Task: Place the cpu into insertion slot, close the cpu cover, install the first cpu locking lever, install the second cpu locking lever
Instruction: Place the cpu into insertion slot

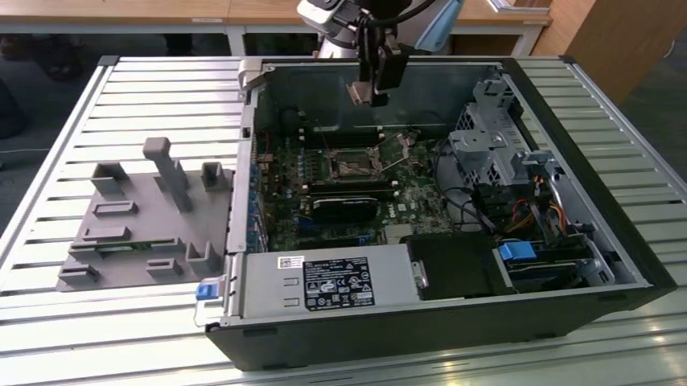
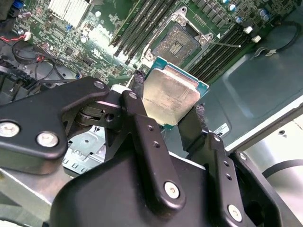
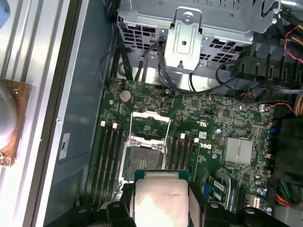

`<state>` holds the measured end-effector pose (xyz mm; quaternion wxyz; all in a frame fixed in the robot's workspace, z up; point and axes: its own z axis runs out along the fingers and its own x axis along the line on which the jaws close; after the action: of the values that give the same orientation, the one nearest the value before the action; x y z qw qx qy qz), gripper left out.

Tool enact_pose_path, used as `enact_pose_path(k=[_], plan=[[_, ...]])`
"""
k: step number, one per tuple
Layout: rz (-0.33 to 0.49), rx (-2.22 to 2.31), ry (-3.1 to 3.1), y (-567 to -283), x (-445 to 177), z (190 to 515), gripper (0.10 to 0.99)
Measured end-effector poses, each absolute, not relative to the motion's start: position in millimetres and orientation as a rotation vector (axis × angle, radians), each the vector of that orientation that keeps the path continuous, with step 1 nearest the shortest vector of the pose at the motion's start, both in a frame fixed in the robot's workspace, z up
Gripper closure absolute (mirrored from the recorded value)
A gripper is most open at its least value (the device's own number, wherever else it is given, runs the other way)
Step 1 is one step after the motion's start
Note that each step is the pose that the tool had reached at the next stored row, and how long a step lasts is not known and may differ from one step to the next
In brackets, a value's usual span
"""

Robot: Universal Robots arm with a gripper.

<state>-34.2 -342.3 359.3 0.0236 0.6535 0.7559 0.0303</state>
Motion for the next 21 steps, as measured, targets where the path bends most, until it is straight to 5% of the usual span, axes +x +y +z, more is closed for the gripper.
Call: enact_pose_path(k=[21], plan=[[0.047, 2.008, 2.319, -342, -34, 348, 0.545]])
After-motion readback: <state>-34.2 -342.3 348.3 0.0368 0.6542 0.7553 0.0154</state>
